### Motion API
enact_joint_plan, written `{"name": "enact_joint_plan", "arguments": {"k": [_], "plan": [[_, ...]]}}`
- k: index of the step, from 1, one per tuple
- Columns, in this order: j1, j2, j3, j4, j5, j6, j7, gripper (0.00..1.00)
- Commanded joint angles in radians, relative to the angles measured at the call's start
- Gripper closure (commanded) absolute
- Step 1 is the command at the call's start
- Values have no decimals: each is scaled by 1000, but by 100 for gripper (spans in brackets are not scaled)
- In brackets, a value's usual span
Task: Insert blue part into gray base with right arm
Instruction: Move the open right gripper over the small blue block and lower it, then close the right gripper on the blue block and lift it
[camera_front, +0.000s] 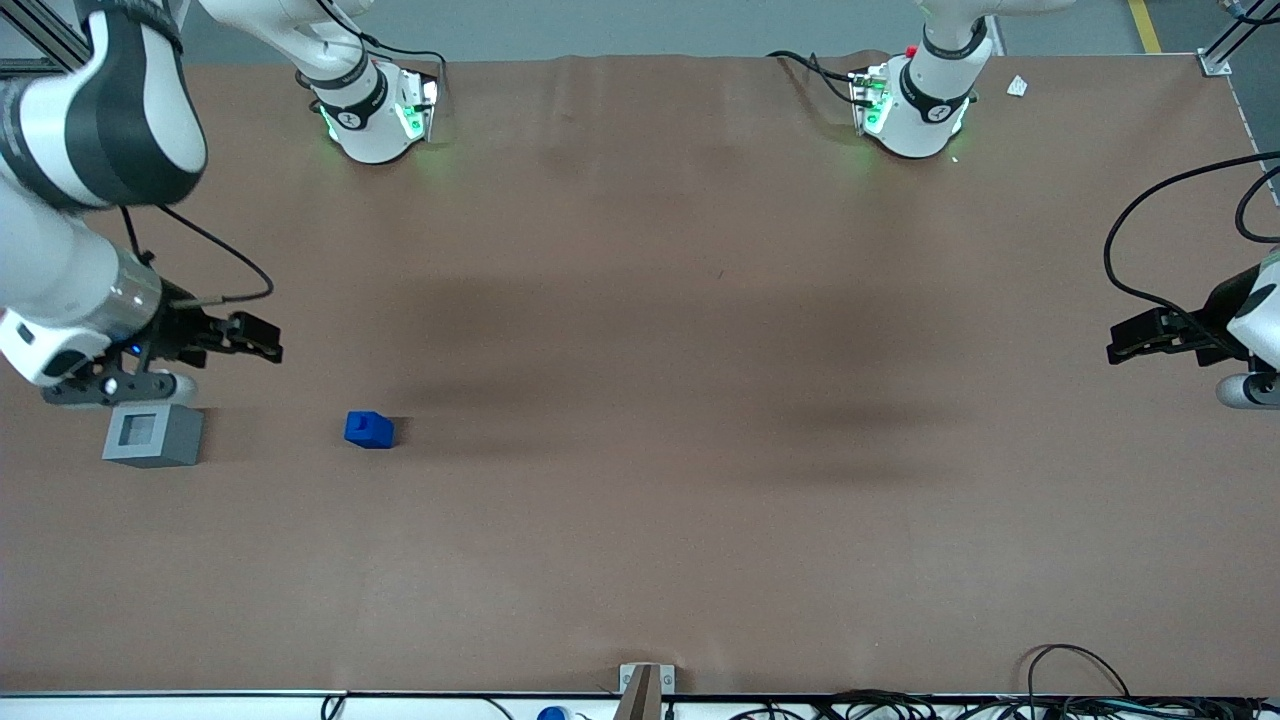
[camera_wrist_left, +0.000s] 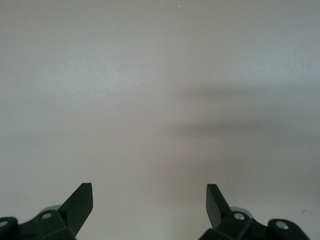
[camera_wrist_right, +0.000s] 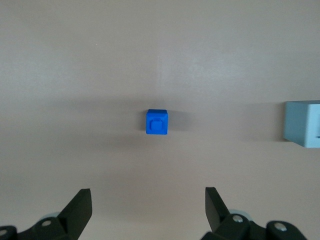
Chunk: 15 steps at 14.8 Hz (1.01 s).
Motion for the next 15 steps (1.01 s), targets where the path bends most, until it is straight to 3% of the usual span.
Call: {"name": "enact_joint_plan", "arguments": {"k": [1,8,15], "plan": [[-12,59,3,-5,25,56,4,0],[-8,185,3,-125,23,309,75,0],[2,280,6,-171,28,408,79,0]]}}
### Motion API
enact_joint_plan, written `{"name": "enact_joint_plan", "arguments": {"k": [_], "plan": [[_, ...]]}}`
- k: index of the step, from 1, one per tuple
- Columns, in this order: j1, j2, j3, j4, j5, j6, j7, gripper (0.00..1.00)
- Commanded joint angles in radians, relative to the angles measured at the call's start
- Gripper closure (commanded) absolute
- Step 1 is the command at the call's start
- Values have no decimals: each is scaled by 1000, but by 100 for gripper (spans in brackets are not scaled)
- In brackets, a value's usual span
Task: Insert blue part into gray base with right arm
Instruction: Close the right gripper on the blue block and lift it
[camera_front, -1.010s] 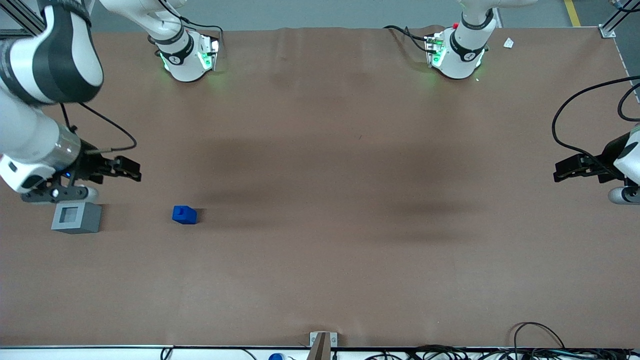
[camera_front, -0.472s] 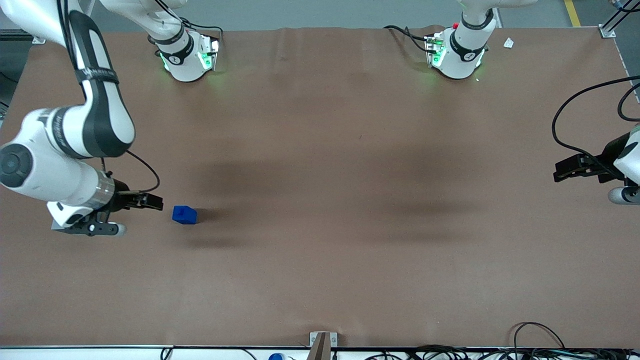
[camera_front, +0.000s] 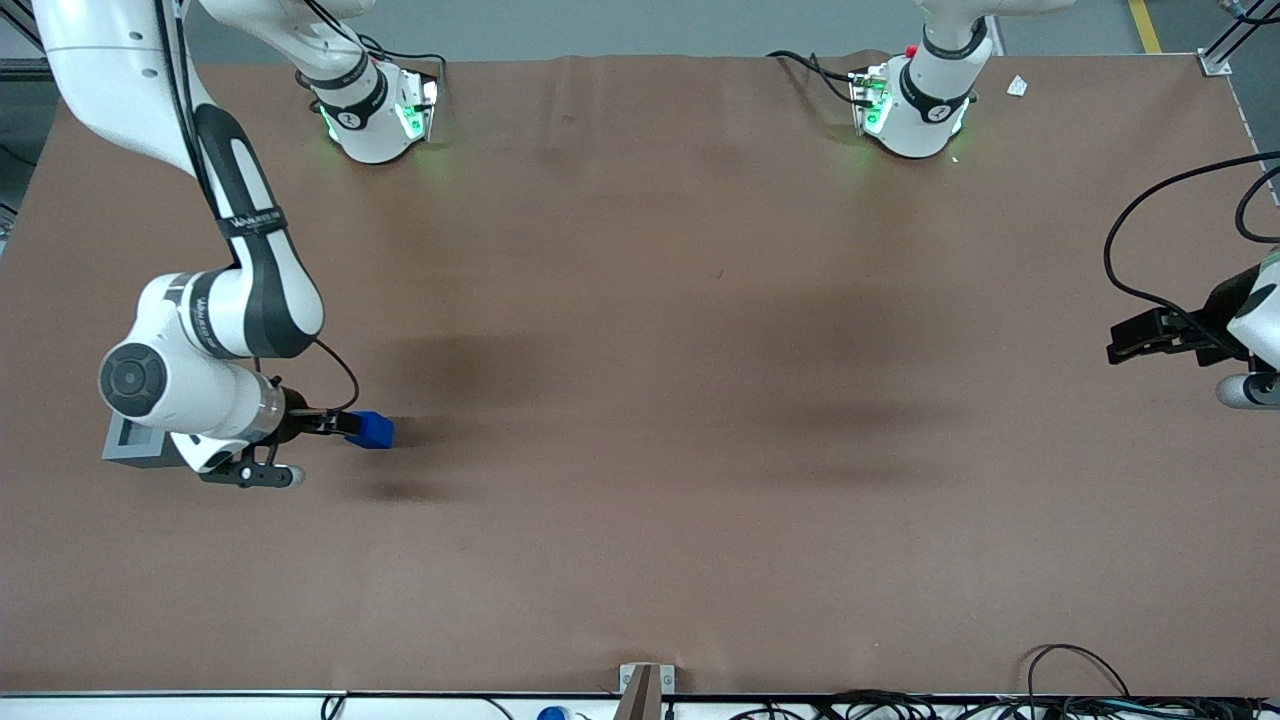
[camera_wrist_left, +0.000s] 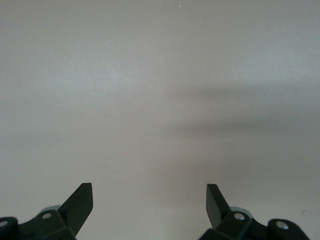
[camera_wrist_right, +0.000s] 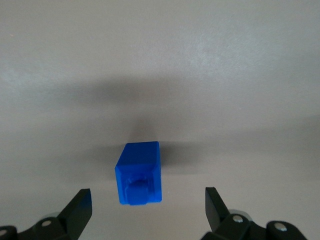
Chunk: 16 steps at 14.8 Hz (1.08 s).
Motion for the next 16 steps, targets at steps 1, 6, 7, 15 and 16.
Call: {"name": "enact_joint_plan", "arguments": {"k": [1,6,7,15,16], "plan": [[7,7,7,-54,11,53,20,0],[22,29,7,-58,30,68,20,2],[22,32,7,-58,34,70,20,5],[22,47,7,-58,34,90,17,22],[22,47,7,-58,34,90,19,24]]}}
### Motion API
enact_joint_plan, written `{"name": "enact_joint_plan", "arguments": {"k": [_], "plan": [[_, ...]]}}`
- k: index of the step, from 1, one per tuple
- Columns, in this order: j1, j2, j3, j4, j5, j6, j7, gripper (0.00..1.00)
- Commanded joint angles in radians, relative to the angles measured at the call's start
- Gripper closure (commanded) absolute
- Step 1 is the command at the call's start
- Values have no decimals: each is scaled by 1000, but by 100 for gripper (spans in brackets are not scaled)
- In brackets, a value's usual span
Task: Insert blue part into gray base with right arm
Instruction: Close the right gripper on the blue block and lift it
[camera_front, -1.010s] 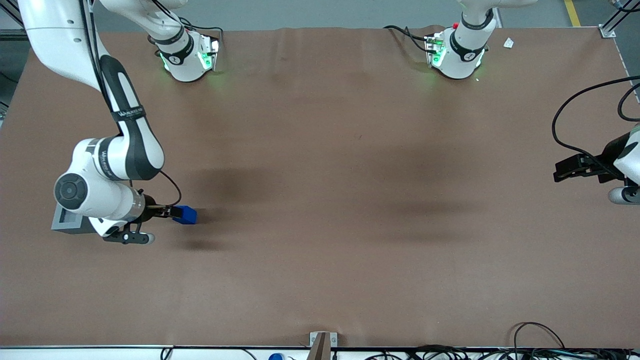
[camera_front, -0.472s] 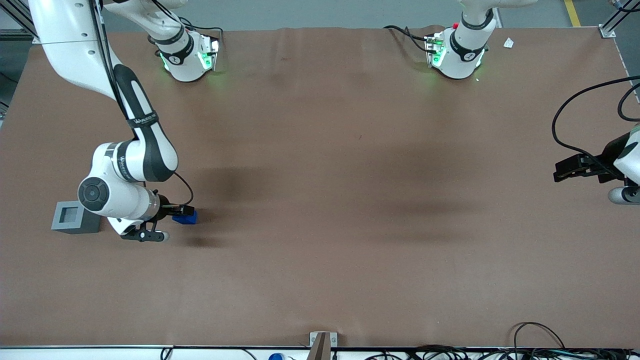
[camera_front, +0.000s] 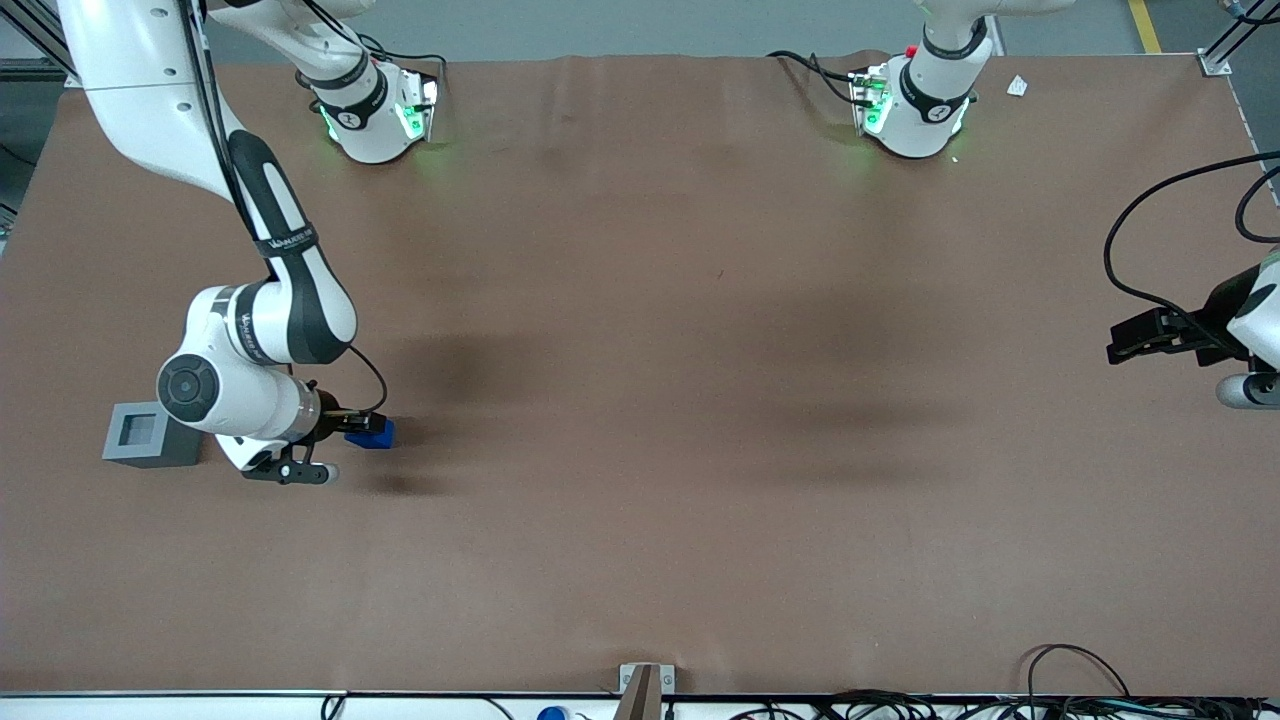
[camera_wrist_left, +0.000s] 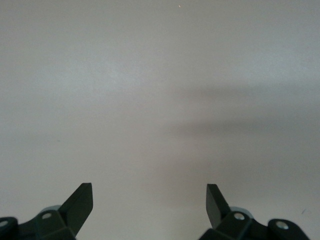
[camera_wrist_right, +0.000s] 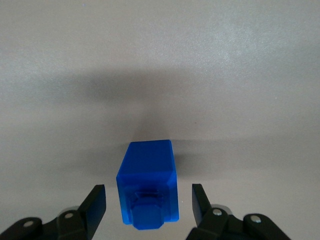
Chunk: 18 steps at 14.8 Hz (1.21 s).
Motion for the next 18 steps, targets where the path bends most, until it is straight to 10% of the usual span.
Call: {"name": "enact_joint_plan", "arguments": {"k": [1,11,18], "plan": [[1,1,0,-14,17,20,6,25],[-2,-2,-2,13,14,-1,-2,66],[-83,-43,-9,124,-16,-130,-18,68]]}}
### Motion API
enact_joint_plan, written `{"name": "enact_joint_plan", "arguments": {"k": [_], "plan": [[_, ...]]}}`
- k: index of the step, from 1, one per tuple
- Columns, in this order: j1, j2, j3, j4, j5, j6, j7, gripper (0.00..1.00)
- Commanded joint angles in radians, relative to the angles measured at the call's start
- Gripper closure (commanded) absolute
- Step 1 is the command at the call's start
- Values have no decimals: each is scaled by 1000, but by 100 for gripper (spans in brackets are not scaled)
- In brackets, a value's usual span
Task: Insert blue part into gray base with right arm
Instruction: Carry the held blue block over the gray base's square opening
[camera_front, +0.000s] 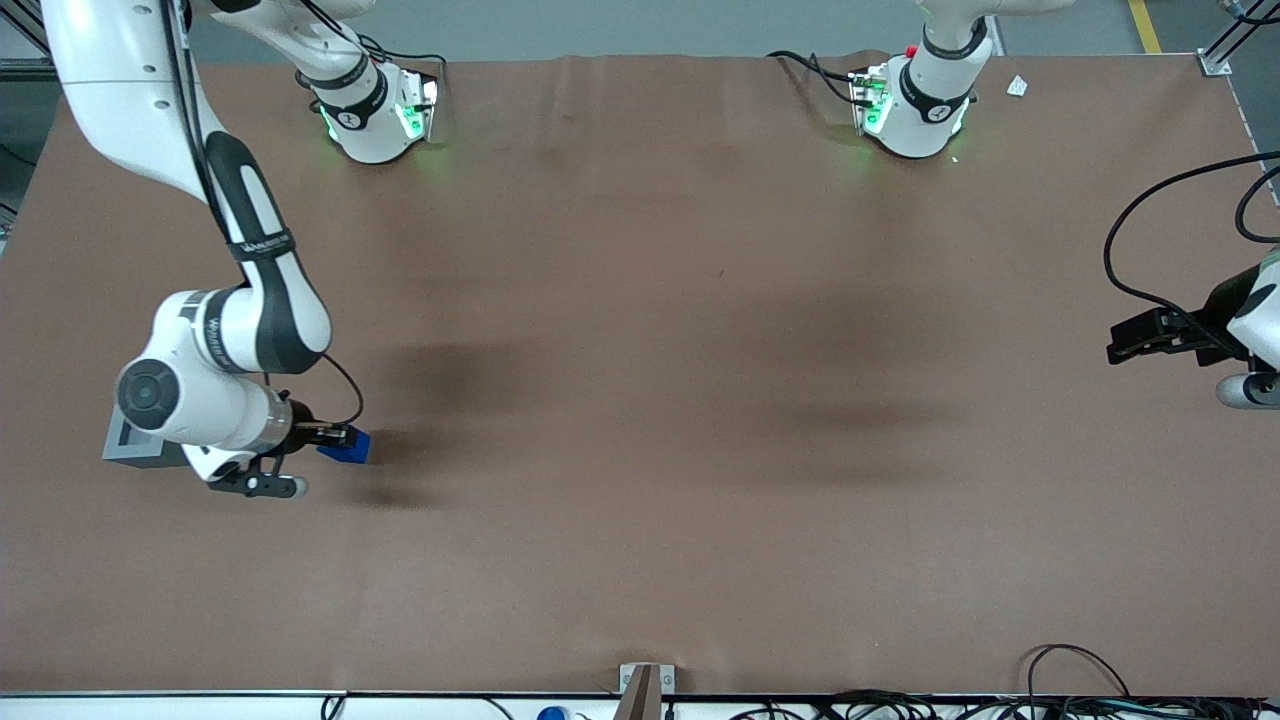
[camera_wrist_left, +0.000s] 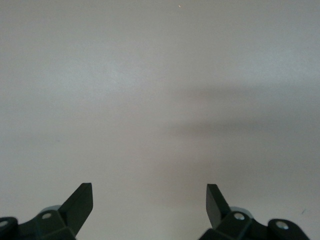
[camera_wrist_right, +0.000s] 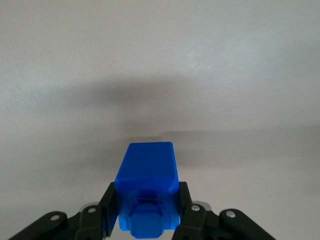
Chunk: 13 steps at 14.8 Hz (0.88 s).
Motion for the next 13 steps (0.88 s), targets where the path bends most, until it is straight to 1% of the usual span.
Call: {"name": "enact_joint_plan", "arguments": {"k": [1,6,11,12,13], "plan": [[-61,-33,11,57,-28,-87,-30,68],[-163,-32,12,157,-29,-208,-141,68],[-236,-29,11,160,-32,-225,-254,68],[-241,-29,11,160,-40,-225,-265,68],[-244,-29,11,162,-70,-225,-265,68]]}}
